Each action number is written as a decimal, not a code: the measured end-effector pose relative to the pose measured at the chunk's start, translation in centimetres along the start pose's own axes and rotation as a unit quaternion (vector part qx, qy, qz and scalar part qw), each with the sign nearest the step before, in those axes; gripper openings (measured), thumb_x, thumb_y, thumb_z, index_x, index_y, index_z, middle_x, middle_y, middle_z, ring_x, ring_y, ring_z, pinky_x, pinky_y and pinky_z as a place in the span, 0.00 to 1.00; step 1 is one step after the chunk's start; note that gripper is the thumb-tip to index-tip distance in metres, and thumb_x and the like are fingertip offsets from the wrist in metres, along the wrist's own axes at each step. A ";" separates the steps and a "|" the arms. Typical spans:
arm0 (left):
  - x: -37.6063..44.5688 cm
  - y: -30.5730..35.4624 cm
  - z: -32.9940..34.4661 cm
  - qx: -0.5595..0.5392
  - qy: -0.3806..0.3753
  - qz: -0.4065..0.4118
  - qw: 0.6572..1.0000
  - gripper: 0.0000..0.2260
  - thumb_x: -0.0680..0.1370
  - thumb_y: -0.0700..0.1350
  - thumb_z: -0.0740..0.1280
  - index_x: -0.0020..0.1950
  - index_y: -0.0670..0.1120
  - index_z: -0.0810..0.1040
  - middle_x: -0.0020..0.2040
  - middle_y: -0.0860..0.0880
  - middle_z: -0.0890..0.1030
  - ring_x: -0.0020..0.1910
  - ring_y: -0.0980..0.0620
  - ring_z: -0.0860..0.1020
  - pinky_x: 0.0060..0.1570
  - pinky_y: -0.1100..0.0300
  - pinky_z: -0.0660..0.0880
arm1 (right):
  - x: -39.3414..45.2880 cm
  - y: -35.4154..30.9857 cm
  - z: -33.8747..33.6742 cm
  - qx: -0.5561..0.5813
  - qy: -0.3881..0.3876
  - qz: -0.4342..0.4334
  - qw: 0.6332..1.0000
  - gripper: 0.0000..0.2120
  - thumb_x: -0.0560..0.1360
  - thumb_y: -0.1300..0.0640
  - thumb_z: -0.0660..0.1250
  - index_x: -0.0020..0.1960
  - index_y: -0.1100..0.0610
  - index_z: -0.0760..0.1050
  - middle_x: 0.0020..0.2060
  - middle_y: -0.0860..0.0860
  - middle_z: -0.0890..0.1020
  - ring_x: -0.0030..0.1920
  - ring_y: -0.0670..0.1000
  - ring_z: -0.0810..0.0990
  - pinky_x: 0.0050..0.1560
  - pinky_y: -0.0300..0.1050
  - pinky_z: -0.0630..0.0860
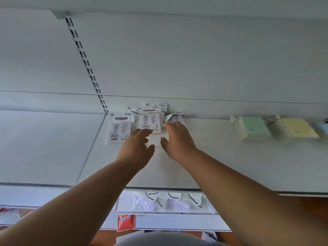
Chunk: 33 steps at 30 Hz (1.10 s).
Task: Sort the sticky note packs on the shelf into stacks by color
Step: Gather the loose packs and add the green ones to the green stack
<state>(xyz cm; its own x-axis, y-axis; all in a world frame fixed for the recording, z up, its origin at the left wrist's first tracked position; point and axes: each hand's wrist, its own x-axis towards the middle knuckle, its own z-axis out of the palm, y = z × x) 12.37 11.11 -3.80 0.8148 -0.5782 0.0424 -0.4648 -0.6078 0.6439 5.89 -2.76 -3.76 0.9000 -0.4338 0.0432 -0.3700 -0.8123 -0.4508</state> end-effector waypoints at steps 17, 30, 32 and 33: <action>1.7 -1.6 -2.8 -0.421 -0.094 -0.205 0.879 0.17 0.82 0.59 0.55 0.60 0.51 0.76 0.54 0.47 0.83 0.52 0.47 0.81 0.56 0.47 0.78 | 1.3 -6.4 0.9 0.446 0.055 0.195 0.872 0.06 0.73 0.54 0.67 0.47 0.53 0.82 0.41 0.45 0.84 0.41 0.42 0.81 0.36 0.37 0.74; 0.8 3.4 -0.9 -0.551 -0.258 -0.149 0.780 0.09 0.81 0.36 0.60 0.58 0.40 0.76 0.46 0.41 0.81 0.42 0.44 0.80 0.42 0.52 0.79 | -4.3 0.5 -4.9 0.321 0.145 0.207 0.913 0.06 0.74 0.54 0.69 0.50 0.52 0.79 0.43 0.47 0.83 0.42 0.48 0.80 0.42 0.43 0.76; 1.0 4.6 0.7 -0.440 -0.222 -0.109 0.863 0.08 0.80 0.36 0.63 0.58 0.42 0.76 0.45 0.43 0.80 0.41 0.47 0.79 0.46 0.51 0.79 | -5.0 2.6 -5.6 0.317 0.167 0.228 0.905 0.05 0.73 0.54 0.70 0.49 0.52 0.78 0.42 0.48 0.83 0.40 0.49 0.80 0.43 0.46 0.78; 1.0 5.4 1.5 -0.389 -0.197 -0.090 0.895 0.09 0.79 0.37 0.65 0.58 0.43 0.76 0.43 0.45 0.80 0.40 0.48 0.80 0.47 0.50 0.79 | -5.3 3.7 -5.9 0.310 0.178 0.239 0.903 0.05 0.73 0.53 0.70 0.49 0.52 0.78 0.42 0.49 0.83 0.40 0.49 0.80 0.43 0.47 0.78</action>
<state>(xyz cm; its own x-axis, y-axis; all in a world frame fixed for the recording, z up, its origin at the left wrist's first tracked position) 10.18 6.45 -1.46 0.5950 -0.7494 -0.2904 0.1687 -0.2369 0.9568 -1.58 -5.78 -0.40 0.4992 -0.8648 -0.0545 -0.3972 -0.1725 -0.9014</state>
